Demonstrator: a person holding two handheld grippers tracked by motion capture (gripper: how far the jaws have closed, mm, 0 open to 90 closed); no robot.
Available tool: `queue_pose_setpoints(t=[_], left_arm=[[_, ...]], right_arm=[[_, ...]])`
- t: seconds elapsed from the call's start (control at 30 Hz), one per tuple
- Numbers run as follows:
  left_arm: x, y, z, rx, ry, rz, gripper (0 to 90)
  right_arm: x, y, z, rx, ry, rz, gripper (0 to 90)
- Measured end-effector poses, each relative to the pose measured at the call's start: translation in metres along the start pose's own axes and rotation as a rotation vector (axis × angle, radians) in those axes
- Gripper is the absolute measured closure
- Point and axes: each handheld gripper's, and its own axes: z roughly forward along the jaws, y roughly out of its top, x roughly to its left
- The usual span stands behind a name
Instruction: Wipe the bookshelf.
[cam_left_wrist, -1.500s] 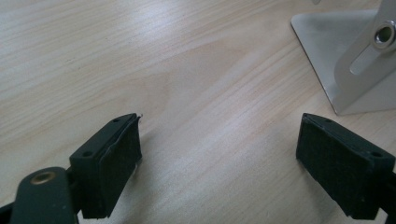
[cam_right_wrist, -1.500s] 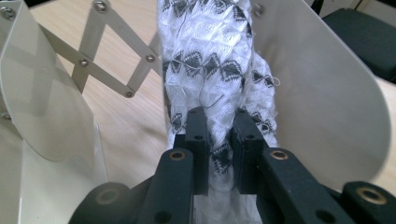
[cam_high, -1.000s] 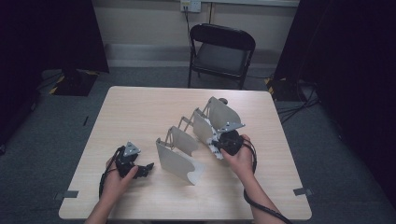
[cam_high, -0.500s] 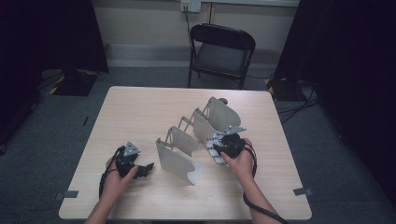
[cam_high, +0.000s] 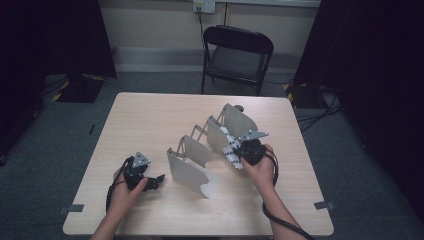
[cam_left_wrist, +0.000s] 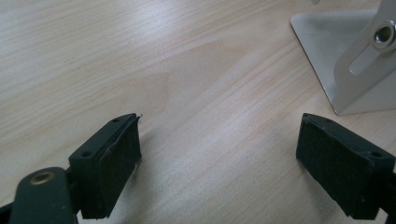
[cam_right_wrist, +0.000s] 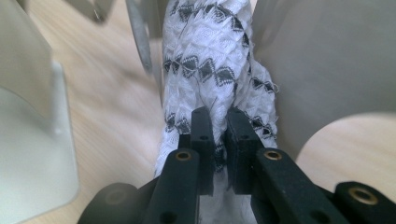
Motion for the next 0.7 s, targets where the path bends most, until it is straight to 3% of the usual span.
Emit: queue_pose_setpoints(t=[0.13,0.27,0.5,0.7], left_arm=[[0.000,0.000,0.000,-0.001,0.001,-0.002,13.4],[0.000,0.000,0.000,0.001,0.001,0.001,13.4],[0.000,0.000,0.000,0.001,0.000,0.000,13.4],[0.000,0.000,0.000,0.000,0.000,-0.001,13.4]], right_arm=[[0.000,0.028,-0.027,-0.076,0.005,-0.040,83.4],[0.004,0.048,-0.036,-0.102,0.018,-0.083,83.4],[0.008,0.047,-0.017,-0.056,0.021,-0.104,83.4],[0.010,0.027,0.008,-0.012,0.052,-0.094,83.4]])
